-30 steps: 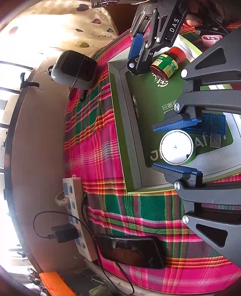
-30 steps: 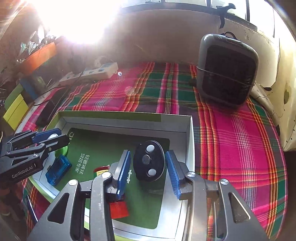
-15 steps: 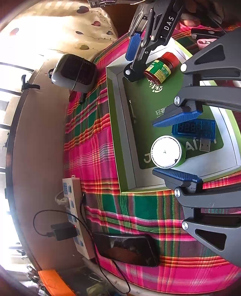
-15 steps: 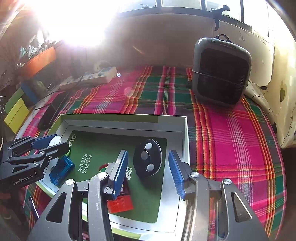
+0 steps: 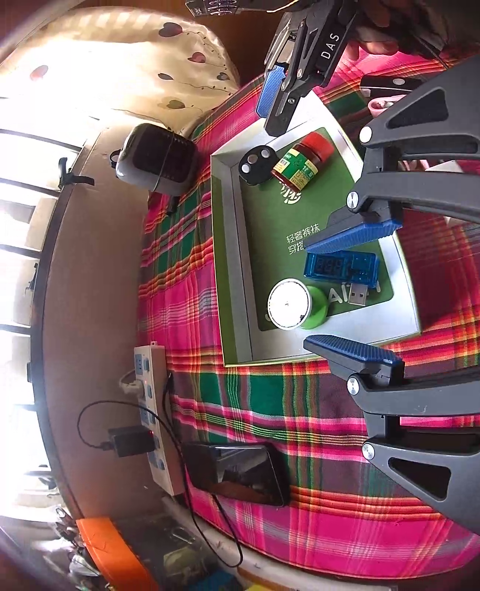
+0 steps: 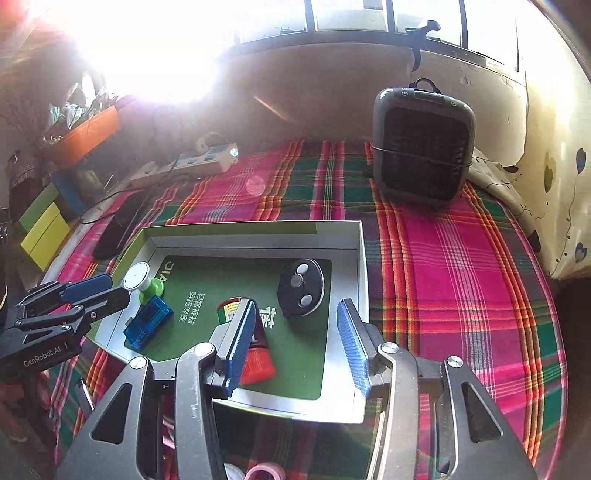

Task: Organize rigid objects
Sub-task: 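Move left tool toward white charger plug while right tool approaches black rectangular remote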

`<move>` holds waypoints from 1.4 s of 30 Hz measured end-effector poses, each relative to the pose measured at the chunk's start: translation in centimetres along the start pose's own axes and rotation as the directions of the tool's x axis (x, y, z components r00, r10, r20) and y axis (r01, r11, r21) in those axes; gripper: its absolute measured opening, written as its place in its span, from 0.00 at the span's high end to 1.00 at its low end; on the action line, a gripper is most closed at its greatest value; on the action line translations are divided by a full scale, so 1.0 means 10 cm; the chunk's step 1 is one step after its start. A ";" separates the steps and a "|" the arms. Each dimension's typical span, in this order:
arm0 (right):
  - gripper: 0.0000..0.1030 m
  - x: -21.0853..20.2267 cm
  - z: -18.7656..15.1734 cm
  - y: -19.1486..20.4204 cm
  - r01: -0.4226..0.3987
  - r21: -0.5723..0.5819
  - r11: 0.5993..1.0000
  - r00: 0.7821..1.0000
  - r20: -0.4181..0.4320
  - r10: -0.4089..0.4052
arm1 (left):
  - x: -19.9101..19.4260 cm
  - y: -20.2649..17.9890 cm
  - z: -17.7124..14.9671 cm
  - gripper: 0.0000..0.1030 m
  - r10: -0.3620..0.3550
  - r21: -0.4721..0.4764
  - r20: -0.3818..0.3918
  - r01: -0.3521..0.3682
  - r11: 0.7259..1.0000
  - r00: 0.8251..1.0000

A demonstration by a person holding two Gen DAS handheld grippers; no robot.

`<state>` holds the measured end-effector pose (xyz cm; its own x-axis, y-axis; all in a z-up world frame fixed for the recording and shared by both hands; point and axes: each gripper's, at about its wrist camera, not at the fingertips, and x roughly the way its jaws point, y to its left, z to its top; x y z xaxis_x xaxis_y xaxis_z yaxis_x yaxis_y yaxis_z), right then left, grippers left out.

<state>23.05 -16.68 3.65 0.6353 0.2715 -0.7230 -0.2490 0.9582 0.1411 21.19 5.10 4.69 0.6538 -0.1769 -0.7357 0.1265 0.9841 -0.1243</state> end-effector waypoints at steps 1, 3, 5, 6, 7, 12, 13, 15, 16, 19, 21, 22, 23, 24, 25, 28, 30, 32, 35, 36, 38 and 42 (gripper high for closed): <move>0.54 -0.02 -0.02 0.00 0.001 0.003 1.000 1.000 0.000 -0.001 | -0.02 0.00 -0.02 0.56 -0.002 -0.002 0.003 0.002 1.000 1.000; 0.54 -0.06 -0.07 -0.01 0.004 0.009 1.000 1.000 0.001 -0.004 | -0.07 -0.01 -0.05 0.56 -0.013 -0.004 0.005 0.013 1.000 1.000; 0.54 -0.10 -0.12 -0.02 0.005 0.018 1.000 1.000 0.001 -0.005 | -0.11 -0.03 -0.09 0.56 -0.015 0.001 0.008 0.015 1.000 1.000; 0.54 -0.12 -0.14 -0.02 0.004 0.023 1.000 1.000 0.002 -0.004 | -0.13 -0.05 -0.11 0.56 -0.015 0.004 0.009 0.015 1.000 1.000; 0.54 -0.13 -0.16 -0.02 0.005 0.027 1.000 1.000 0.003 -0.005 | -0.14 -0.06 -0.13 0.56 -0.016 0.005 0.010 0.016 1.000 1.000; 0.54 -0.23 -0.28 -0.04 0.016 0.043 0.999 1.000 0.004 -0.016 | -0.22 -0.06 -0.26 0.56 -0.047 -0.005 0.013 0.047 0.999 0.999; 0.54 -0.27 -0.31 -0.05 0.020 0.046 0.999 1.000 0.009 -0.021 | -0.24 -0.05 -0.29 0.56 -0.049 -0.004 0.013 0.049 0.999 0.999; 0.54 -0.32 -0.37 -0.06 0.030 0.054 0.998 1.000 0.008 -0.031 | -0.27 -0.04 -0.34 0.56 -0.050 -0.010 0.009 0.050 0.999 0.999; 0.54 -0.34 -0.40 -0.07 0.035 0.059 0.998 0.999 0.005 -0.035 | -0.29 -0.03 -0.36 0.56 -0.054 -0.014 0.011 0.054 0.998 0.998; 0.54 -0.41 -0.49 -0.11 0.045 0.073 0.996 0.999 0.002 -0.045 | -0.36 0.00 -0.42 0.56 -0.064 -0.017 0.017 0.064 0.998 0.998; 0.54 -0.46 -0.55 -0.13 0.051 0.085 0.995 0.999 -0.004 -0.051 | -0.40 0.03 -0.46 0.56 -0.075 -0.024 0.025 0.076 0.997 0.997; 0.54 -0.48 -0.58 -0.14 0.051 0.090 0.995 0.999 -0.006 -0.051 | -0.43 0.04 -0.48 0.56 -0.085 -0.027 0.029 0.085 0.996 0.996; 0.54 -0.50 -0.61 -0.14 0.054 0.091 0.994 0.999 -0.006 -0.053 | -0.45 0.06 -0.51 0.56 -0.091 -0.032 0.031 0.092 0.995 0.995; 0.54 -0.52 -0.64 -0.15 0.058 0.092 0.994 0.998 -0.008 -0.057 | -0.47 0.08 -0.53 0.56 -0.089 -0.035 0.034 0.091 0.995 0.995; 0.54 -0.53 -0.67 -0.15 0.064 0.094 0.994 0.998 -0.012 -0.063 | -0.49 0.10 -0.55 0.56 -0.087 -0.036 0.037 0.088 0.995 0.996; 0.54 -0.56 -0.74 -0.17 0.068 0.107 0.992 0.998 -0.020 -0.066 | -0.55 0.17 -0.62 0.56 -0.080 -0.053 0.040 0.083 0.995 0.996; 0.54 -0.59 -0.80 -0.18 0.078 0.119 0.990 0.997 -0.025 -0.075 | -0.59 0.21 -0.65 0.56 -0.084 -0.060 0.044 0.087 0.994 0.995; 0.54 -0.61 -0.84 -0.18 0.081 0.132 0.988 0.996 -0.030 -0.078 | -0.61 0.22 -0.67 0.56 -0.090 -0.060 0.048 0.093 0.994 0.995; 0.54 -0.61 -0.90 -0.16 0.085 0.140 0.986 0.996 -0.042 -0.080 | -0.62 0.19 -0.70 0.56 -0.100 -0.049 0.045 0.102 0.994 0.994; 0.53 -0.61 -0.93 -0.16 0.085 0.142 0.986 0.996 -0.047 -0.079 | -0.62 0.18 -0.70 0.56 -0.106 -0.046 0.045 0.108 0.993 0.993; 0.53 -0.61 -0.95 -0.14 0.078 0.147 0.986 0.996 -0.052 -0.071 | -0.62 0.14 -0.71 0.56 -0.123 -0.038 0.044 0.125 0.991 0.991; 0.40 -0.59 -1.00 -0.08 0.081 0.148 0.986 0.995 -0.064 -0.072 | -0.59 0.07 -0.74 0.56 -0.146 -0.026 0.033 0.147 0.989 0.989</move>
<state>12.14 -20.00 1.04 0.6035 0.1954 -0.7730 -0.0861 0.9798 0.1805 11.90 6.88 3.99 0.6524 -0.3195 -0.6873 0.2022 0.9473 -0.2485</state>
